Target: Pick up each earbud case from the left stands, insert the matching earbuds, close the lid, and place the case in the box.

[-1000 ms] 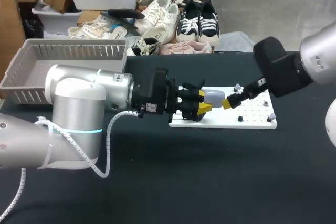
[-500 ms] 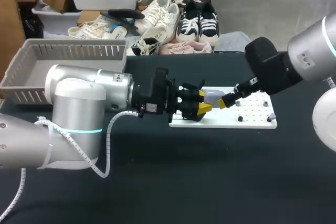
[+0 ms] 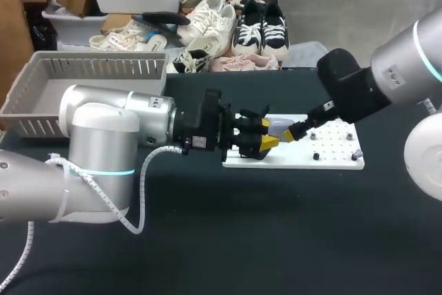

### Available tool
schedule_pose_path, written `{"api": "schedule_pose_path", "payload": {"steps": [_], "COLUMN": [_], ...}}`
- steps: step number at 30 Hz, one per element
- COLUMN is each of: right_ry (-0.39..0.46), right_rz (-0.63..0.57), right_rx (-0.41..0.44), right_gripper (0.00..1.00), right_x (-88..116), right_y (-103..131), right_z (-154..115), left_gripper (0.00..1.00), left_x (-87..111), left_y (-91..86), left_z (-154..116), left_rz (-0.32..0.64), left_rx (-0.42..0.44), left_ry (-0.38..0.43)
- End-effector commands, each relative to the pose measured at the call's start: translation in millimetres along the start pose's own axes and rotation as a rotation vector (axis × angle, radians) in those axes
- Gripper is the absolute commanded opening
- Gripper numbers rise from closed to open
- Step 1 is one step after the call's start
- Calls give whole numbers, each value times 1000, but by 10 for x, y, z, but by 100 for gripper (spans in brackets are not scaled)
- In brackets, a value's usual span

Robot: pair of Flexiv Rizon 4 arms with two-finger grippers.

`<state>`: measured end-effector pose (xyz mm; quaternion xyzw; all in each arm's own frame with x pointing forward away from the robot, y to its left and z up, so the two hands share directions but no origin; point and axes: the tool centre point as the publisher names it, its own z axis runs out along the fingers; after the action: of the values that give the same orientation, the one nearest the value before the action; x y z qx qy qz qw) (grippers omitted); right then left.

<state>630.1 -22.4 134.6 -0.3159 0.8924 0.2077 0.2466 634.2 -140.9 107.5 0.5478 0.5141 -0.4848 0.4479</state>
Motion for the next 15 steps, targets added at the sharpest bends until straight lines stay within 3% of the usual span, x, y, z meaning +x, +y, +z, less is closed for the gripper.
{"api": "schedule_pose_path", "payload": {"steps": [1, 15], "right_ry": [5, 15], "right_rz": [3, 5], "right_rx": [14, 24], "right_gripper": [100, 100], "right_x": [-12, -49], "right_y": [22, -17], "right_z": [22, 65], "left_gripper": [0, 0], "left_x": [7, 7], "left_y": [11, 11], "left_z": [5, 5], "left_rz": [0, 0], "left_rx": [2, 2], "left_ry": [-1, -1]}}
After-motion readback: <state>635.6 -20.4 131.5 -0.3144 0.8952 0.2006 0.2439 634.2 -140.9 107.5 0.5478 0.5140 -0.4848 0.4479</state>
